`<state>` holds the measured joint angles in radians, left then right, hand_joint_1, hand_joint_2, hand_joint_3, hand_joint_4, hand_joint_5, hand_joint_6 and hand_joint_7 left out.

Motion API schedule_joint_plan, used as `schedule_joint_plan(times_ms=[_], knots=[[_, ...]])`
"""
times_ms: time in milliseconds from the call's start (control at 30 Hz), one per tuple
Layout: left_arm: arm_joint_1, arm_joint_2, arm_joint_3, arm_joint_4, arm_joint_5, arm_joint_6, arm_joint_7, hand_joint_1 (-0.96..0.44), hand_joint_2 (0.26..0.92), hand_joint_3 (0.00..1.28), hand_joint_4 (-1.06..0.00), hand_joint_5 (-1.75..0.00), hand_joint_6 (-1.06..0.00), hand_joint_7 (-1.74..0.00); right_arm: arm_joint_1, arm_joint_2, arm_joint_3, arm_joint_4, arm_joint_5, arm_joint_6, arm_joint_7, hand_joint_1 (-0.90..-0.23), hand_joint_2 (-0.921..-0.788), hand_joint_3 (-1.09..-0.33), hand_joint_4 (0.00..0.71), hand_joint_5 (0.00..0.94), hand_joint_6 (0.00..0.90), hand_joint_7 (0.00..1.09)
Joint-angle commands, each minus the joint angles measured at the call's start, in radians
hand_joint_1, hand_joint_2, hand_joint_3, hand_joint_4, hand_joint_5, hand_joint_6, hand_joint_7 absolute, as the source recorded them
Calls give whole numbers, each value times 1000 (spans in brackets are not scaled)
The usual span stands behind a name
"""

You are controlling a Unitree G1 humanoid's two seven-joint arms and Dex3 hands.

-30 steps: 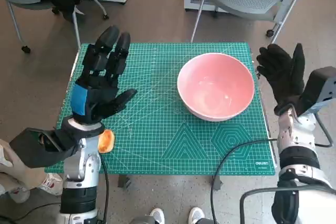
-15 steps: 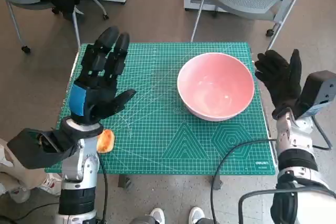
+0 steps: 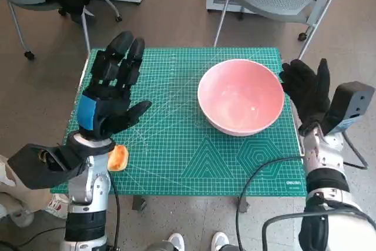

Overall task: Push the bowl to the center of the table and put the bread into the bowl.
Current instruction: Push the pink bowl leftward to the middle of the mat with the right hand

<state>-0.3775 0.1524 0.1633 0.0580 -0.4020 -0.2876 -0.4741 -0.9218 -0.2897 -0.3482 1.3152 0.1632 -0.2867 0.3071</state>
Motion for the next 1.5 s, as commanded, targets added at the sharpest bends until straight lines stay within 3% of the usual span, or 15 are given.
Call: schedule_joint_plan(times_ms=[33, 467, 867, 1100, 1500], knots=[[11, 12, 4, -22, -6, 8, -4, -523, 921, 191, -87, -8, 1, -504, 34, 26, 6, 14, -15, 6, -8, -669, -921, -837, 26, 3, 56, 108], [21, 20, 5, -36, -3, 10, -2, -511, 921, 198, -80, -3, 1, -503, 35, 70, 18, 10, -29, -24, -18, -680, -921, -830, 79, 19, 113, 126], [23, 22, 6, -36, 1, 7, 0, -497, 921, 202, -79, -2, 1, -504, 27, 105, 40, 11, -47, -25, -22, -656, -921, -858, 83, 10, 101, 112], [23, 23, 8, -39, 2, 10, 6, -492, 921, 203, -80, -2, 1, -505, 20, 124, 52, 12, -63, -23, -31, -696, -921, -833, 104, 15, 102, 110], [33, 19, 6, -65, 0, 27, 26, -481, 921, 209, -78, -1, 1, -515, 9, 158, 63, 12, -63, -19, -17, -713, -921, -801, 114, 11, 110, 111]])
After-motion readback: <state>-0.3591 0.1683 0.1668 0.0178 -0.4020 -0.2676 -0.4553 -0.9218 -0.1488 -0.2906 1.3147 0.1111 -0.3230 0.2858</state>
